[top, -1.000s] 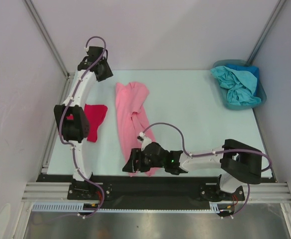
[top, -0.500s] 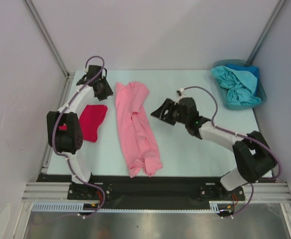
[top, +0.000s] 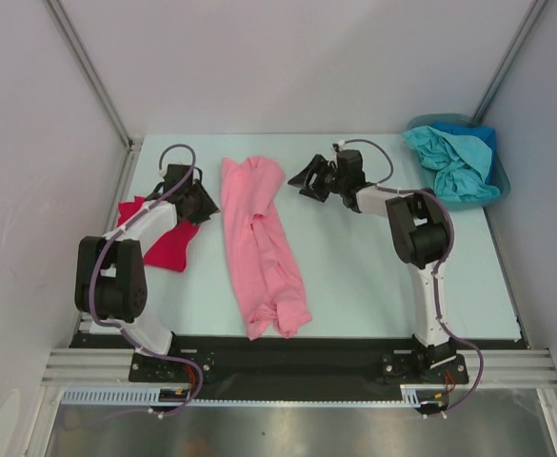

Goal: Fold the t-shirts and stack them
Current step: Fold the tshirt

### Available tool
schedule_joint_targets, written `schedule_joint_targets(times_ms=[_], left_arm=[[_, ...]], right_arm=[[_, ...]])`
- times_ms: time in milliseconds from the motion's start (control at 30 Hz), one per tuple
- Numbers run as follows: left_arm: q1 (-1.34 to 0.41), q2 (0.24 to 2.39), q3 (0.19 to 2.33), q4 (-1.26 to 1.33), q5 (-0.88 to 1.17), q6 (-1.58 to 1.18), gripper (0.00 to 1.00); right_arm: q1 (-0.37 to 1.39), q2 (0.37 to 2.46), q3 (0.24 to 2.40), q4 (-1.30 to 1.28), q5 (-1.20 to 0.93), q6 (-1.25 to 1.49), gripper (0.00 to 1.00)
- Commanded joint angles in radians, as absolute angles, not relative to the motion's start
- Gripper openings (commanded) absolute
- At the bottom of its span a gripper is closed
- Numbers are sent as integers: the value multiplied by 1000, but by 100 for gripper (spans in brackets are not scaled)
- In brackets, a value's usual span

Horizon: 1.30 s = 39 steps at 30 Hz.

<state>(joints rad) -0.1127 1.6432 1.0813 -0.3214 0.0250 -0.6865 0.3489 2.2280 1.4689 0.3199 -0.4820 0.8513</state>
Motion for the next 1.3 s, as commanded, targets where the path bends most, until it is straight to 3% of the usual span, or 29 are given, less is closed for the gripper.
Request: schedule_joint_targets(times_ms=[0, 333, 600, 800, 900, 933, 967, 1267], left_arm=[[-107, 1589, 1065, -239, 6, -747, 43], [-123, 1485, 1010, -241, 61, -795, 43], [-123, 1347, 956, -287, 63, -778, 43], [-121, 1315, 973, -313, 61, -759, 43], [-121, 1310, 968, -313, 67, -762, 43], [-121, 1309, 962, -311, 67, -761, 43], [-121, 1304, 959, -310, 67, -762, 42], [-126, 1255, 925, -316, 68, -755, 42]], right_arm=[[368, 2296, 1545, 365, -538, 838, 67], [388, 2511, 1761, 417, -594, 908, 68], [423, 2694, 2136, 303, -598, 947, 68], [434, 2747, 2214, 255, -591, 928, 53], [430, 2737, 2184, 262, -591, 917, 24], [423, 2732, 2174, 265, -589, 913, 4], [420, 2720, 2148, 268, -588, 907, 0], [350, 2620, 2002, 328, -538, 859, 0]])
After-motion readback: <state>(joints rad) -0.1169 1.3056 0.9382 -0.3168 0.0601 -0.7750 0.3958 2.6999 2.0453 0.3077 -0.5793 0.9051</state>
